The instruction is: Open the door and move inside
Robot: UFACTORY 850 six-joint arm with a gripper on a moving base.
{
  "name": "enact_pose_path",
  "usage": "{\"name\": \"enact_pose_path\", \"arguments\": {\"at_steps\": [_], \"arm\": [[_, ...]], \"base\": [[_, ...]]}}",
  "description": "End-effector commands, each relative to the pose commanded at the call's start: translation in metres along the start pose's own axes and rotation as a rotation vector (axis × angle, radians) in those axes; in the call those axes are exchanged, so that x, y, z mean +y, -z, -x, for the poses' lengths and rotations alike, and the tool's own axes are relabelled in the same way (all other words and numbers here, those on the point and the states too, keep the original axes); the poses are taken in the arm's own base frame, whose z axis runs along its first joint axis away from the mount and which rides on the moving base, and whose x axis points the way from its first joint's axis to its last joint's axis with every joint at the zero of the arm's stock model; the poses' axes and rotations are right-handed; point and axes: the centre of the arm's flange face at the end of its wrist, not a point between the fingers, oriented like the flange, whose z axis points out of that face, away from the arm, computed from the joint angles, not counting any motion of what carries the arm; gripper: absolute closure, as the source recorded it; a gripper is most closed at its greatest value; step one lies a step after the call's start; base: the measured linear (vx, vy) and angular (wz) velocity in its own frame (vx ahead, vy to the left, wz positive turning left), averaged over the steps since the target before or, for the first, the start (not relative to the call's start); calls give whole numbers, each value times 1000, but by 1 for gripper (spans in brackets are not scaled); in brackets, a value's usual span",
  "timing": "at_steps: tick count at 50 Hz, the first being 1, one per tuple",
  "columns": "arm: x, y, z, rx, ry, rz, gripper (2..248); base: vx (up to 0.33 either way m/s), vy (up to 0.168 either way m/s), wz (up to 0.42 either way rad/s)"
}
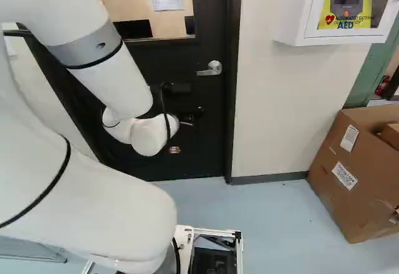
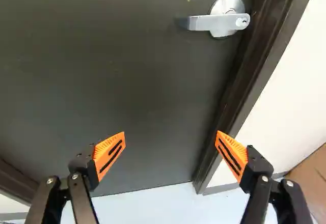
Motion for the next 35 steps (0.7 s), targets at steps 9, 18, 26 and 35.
{"name": "enact_pose_path", "arguments": {"at_steps": [9, 18, 26, 35], "arm": [[2, -9, -13, 21, 0, 5, 3], [4, -18, -25, 43, 9, 1, 3], [5, -26, -37, 61, 22, -9, 3], [8, -36, -50, 81, 42, -19, 3]], "base": [[0, 0, 0], [0, 0, 0], [0, 0, 0], [0, 0, 0]]}}
